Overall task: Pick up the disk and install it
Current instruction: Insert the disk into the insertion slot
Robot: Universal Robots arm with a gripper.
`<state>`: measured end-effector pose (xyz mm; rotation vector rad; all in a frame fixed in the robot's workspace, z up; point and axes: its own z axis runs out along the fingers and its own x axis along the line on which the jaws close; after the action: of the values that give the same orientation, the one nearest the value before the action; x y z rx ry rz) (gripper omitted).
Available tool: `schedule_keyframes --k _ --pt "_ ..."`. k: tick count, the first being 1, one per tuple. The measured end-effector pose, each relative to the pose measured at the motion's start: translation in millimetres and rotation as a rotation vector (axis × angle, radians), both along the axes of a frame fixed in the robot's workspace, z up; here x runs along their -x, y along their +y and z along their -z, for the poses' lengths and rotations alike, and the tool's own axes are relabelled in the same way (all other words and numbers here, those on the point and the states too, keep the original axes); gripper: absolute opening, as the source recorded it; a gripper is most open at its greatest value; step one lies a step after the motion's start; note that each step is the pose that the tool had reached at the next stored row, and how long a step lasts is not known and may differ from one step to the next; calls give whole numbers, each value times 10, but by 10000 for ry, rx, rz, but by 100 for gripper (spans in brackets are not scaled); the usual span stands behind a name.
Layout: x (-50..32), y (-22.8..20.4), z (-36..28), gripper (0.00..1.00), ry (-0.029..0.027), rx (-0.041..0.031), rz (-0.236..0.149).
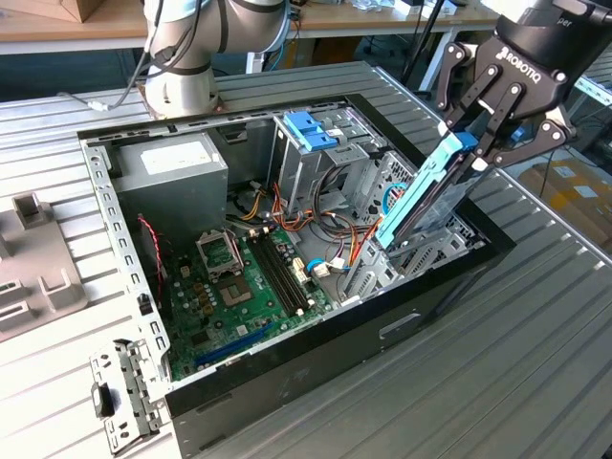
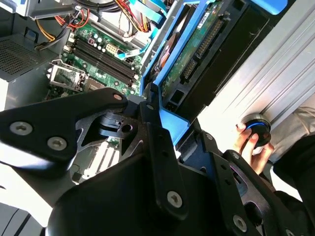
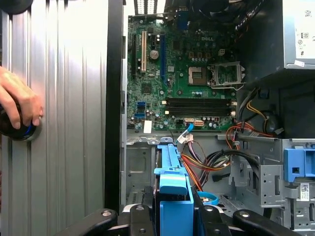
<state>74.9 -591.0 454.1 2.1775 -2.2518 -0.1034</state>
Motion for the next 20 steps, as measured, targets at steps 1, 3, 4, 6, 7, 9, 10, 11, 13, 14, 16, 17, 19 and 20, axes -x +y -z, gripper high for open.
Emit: schedule_keyframes --k 1,3,4,6,7,9,10,11,13,14,16,17,19,20 --pt "0 0 6 37 0 -1 6" --pt "0 0 20 37 0 -1 19" --pt "-1 0 32 37 0 0 26" --pt "-1 0 53 37 -1 -1 37" --pt "-1 0 59 37 0 -1 41" --pt "-1 0 82 37 0 -1 47" --pt "-1 0 88 37 0 0 48" --pt "-1 0 95 37 -1 -1 49" --pt "-1 0 114 37 0 0 50" --pt "-1 0 129 37 0 0 50" --pt "-1 0 147 37 0 0 51" --pt "-1 0 154 37 0 0 51" --pt "-1 0 184 37 -1 -1 50" --pt "-1 0 193 37 0 -1 50"
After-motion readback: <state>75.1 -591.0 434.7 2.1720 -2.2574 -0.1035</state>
